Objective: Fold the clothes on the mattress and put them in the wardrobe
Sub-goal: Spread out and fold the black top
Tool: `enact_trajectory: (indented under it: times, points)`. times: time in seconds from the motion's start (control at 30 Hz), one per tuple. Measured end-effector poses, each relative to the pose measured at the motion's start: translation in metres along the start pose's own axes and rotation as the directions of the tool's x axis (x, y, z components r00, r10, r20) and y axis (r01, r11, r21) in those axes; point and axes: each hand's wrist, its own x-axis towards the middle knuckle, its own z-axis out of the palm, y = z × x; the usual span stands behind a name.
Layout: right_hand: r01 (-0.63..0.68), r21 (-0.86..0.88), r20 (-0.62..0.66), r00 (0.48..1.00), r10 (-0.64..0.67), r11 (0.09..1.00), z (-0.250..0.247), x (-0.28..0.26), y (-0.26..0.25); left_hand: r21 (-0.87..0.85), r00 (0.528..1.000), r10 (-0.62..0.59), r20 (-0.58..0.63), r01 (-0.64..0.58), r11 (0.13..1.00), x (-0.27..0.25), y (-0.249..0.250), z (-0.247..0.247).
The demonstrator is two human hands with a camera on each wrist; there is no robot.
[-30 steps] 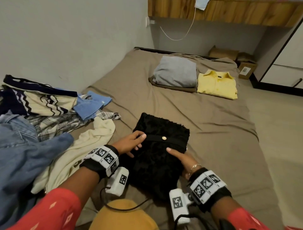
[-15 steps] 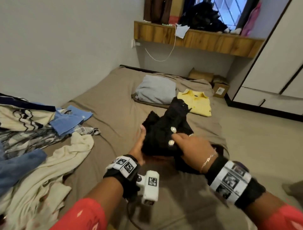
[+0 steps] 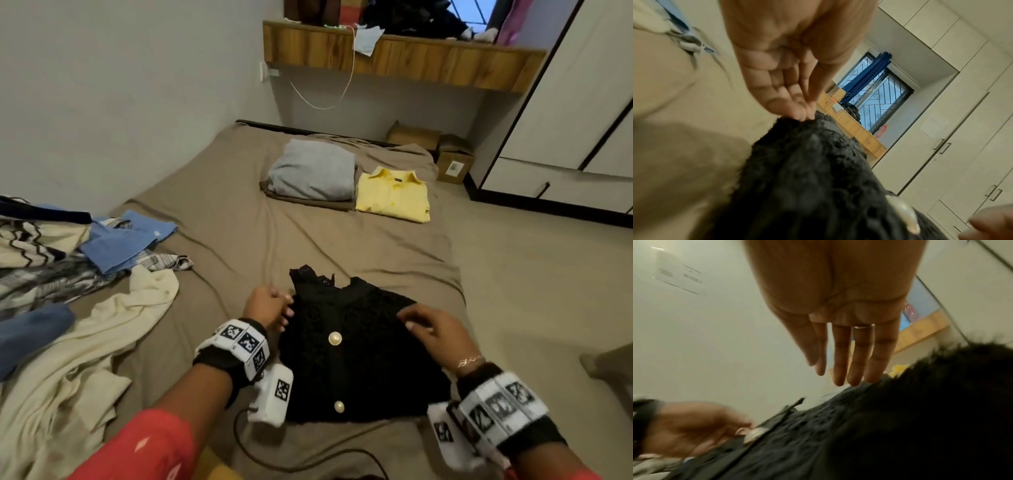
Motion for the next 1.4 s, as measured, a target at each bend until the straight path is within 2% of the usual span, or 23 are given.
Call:
enact_trajectory:
  times: [0.07,0.13,0.2,0.23,0.33,0.43,0.53,0.6,0.63,0.73,0.8,0.87,0.97,1.03,1.13,1.23,1.3,1.4]
  points:
    - [-0.092,-0.017,-0.01,0.996,0.092,0.996,-0.004,0.022,0.014,0.016,0.989,-0.077,0.122,0.076,0.997,-0.002,0.007,0.004]
    - [-0.166,0.005,-0.015,0.986,0.166,0.986,-0.001,0.042,0.022,0.044,0.99,-0.002,0.138,-0.005,0.999,0.003,0.011,0.008]
    - [-0.238,0.017,-0.013,0.971,0.238,0.971,0.005,0.056,0.022,-0.001,0.989,0.061,0.137,-0.062,0.998,0.005,0.016,0.011]
    - [-0.274,-0.004,-0.008,0.962,0.274,0.962,0.009,0.062,0.022,-0.06,0.985,0.053,0.164,-0.044,0.997,0.007,0.019,0.012]
    - [-0.36,-0.044,0.054,0.93,0.362,0.932,0.019,0.073,0.021,-0.207,0.957,-0.055,0.284,0.118,0.971,0.009,0.02,0.015]
    - [-0.386,-0.036,0.154,0.909,0.387,0.922,0.027,0.08,0.021,-0.193,0.931,-0.147,0.334,0.22,0.956,0.01,0.019,0.018]
    - [-0.334,-0.021,0.137,0.933,0.334,0.942,0.028,0.084,0.025,-0.191,0.916,-0.167,0.365,0.249,0.949,0.009,0.023,0.02]
    - [-0.284,0.091,0.088,0.957,0.276,0.955,0.024,0.085,0.03,-0.18,0.927,-0.154,0.341,0.226,0.957,0.01,0.025,0.019]
    - [-0.269,0.218,0.058,0.963,0.263,0.938,0.021,0.084,0.032,-0.184,0.938,-0.148,0.313,0.212,0.96,0.011,0.026,0.017]
    - [-0.228,0.619,0.049,0.966,0.253,0.751,0.013,0.081,0.031,-0.251,0.967,-0.134,0.217,0.188,0.949,0.01,0.025,0.005]
    - [-0.251,0.713,0.114,0.963,0.245,0.654,0.016,0.082,0.028,-0.272,0.973,-0.151,0.172,0.195,0.942,0.009,0.021,-0.001]
    - [-0.319,0.694,0.182,0.945,0.272,0.645,0.027,0.083,0.026,-0.238,0.965,-0.189,0.183,0.229,0.944,0.005,0.015,-0.002]
    - [-0.427,0.637,0.232,0.9,0.369,0.641,0.037,0.086,0.028,-0.229,0.934,-0.224,0.277,0.291,0.929,-0.001,0.006,-0.002]
    - [-0.474,0.622,0.262,0.876,0.405,0.623,0.03,0.083,0.03,-0.227,0.939,-0.194,0.283,0.262,0.938,-0.002,0.003,-0.006]
    - [-0.495,0.459,0.354,0.864,0.359,0.738,0.014,0.078,0.033,-0.226,0.987,-0.073,0.143,0.105,0.968,-0.001,0.0,-0.011]
    - [-0.453,0.417,0.302,0.887,0.351,0.788,0.019,0.081,0.041,-0.187,0.998,-0.057,0.001,0.056,0.981,-0.004,-0.002,-0.004]
    - [-0.468,0.373,0.257,0.882,0.395,0.802,0.025,0.081,0.043,-0.217,0.991,-0.13,0.009,0.129,0.968,-0.01,-0.004,0.002]
    - [-0.524,0.439,0.294,0.851,0.435,0.73,0.021,0.068,0.044,-0.222,0.949,-0.272,0.16,0.303,0.927,-0.026,-0.008,0.0]
